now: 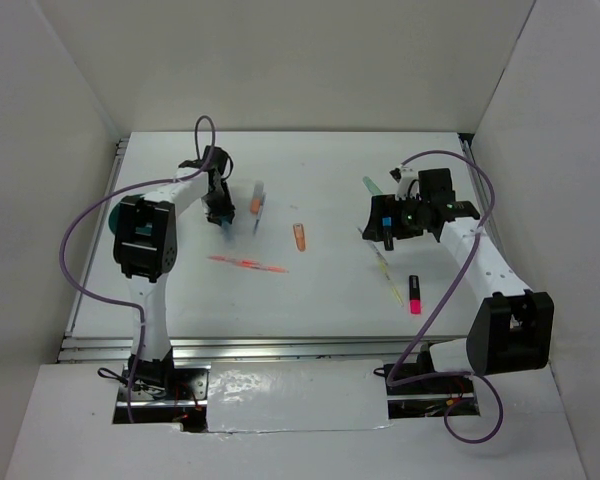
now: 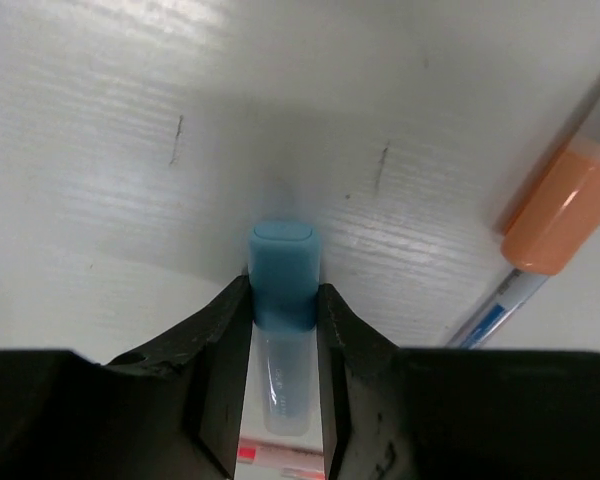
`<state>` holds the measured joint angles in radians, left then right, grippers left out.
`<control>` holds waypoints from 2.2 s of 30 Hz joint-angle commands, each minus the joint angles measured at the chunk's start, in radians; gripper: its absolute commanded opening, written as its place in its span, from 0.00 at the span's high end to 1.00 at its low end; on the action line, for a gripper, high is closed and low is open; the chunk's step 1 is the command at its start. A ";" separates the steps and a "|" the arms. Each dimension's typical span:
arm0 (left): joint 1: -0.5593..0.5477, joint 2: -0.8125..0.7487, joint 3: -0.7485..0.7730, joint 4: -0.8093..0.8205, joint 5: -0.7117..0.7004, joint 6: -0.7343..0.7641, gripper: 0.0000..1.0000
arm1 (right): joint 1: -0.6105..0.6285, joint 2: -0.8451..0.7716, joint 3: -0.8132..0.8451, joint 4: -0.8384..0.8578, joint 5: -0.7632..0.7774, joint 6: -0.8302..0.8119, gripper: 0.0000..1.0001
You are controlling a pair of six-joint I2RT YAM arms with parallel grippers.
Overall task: Sort the stationery into containers
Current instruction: Pick up the pen from the center of the board, then place the pen in the storage box.
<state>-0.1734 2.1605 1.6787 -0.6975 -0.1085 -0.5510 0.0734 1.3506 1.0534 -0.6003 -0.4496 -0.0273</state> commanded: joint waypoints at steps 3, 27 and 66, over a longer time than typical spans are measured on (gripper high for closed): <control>0.023 -0.091 -0.004 0.136 0.118 0.000 0.84 | -0.009 0.004 0.031 -0.006 -0.014 -0.017 0.03; 0.660 -1.022 -0.623 0.659 0.281 0.414 1.00 | 0.028 0.022 0.088 0.023 -0.038 -0.026 0.03; 0.727 -0.614 -0.735 1.138 0.285 0.319 0.62 | -0.003 0.127 0.109 0.036 -0.041 -0.033 0.03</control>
<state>0.5514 1.5379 0.9497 0.3534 0.1688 -0.2165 0.0776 1.4723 1.1107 -0.5713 -0.5011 -0.0605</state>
